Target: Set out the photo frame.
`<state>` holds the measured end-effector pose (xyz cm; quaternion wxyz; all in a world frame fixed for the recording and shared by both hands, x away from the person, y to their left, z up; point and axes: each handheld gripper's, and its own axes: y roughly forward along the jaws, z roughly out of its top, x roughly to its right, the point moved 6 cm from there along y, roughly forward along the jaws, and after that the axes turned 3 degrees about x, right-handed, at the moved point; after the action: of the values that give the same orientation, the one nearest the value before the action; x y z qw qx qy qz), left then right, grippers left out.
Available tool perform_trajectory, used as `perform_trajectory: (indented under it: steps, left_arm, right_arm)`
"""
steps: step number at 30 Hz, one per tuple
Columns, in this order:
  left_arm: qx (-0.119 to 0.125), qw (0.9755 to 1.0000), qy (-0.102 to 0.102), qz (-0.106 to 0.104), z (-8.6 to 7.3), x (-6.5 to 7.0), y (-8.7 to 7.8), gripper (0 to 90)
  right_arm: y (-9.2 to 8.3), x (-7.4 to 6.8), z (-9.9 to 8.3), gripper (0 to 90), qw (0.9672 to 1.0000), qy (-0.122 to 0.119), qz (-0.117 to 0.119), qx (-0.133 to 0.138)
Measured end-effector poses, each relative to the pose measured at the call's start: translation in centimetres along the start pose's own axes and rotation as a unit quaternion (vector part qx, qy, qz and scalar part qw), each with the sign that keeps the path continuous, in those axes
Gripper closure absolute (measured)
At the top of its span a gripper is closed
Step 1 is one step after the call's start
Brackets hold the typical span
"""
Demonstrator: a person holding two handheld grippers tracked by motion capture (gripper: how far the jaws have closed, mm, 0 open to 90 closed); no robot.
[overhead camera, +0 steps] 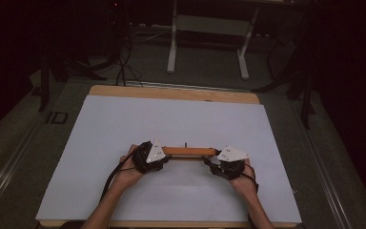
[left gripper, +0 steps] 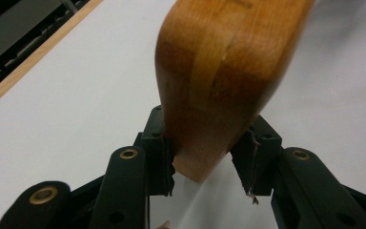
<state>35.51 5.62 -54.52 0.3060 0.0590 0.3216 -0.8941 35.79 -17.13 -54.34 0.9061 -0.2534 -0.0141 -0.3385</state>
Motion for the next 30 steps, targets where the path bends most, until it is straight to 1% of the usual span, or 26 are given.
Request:
perform_trajectory:
  steps: [8, 12, 20, 24, 30]
  left_arm:
    - [0.006, 0.9999, -0.011, -0.006, 0.3, -0.1, -0.3, 61.2]
    - [0.006, 0.9999, -0.013, -0.008, 0.3, -0.1, -0.5, 61.1]
    - [0.012, 0.9996, -0.02, -0.013, 0.6, -0.1, -0.8, 61.1]
    - [0.012, 0.9995, -0.026, -0.017, 0.7, -0.1, -0.9, 61.2]
    - [0.013, 0.9993, -0.029, -0.021, 0.8, -0.2, -1.1, 61.2]
  right_arm:
    - [-0.3, 0.0, 0.4, 55.4, 1.0, 0.001, 0.001, 0.004]
    - [-0.5, -0.1, 0.5, 55.6, 1.0, 0.001, 0.003, 0.006]
    - [-0.8, 0.0, 0.8, 55.9, 0.9999, 0.001, 0.005, 0.009]
    - [-0.9, 0.0, 0.9, 56.0, 0.9999, 0.001, 0.007, 0.011]
    - [-1.0, 0.0, 1.0, 56.1, 0.9999, 0.002, 0.01, 0.013]
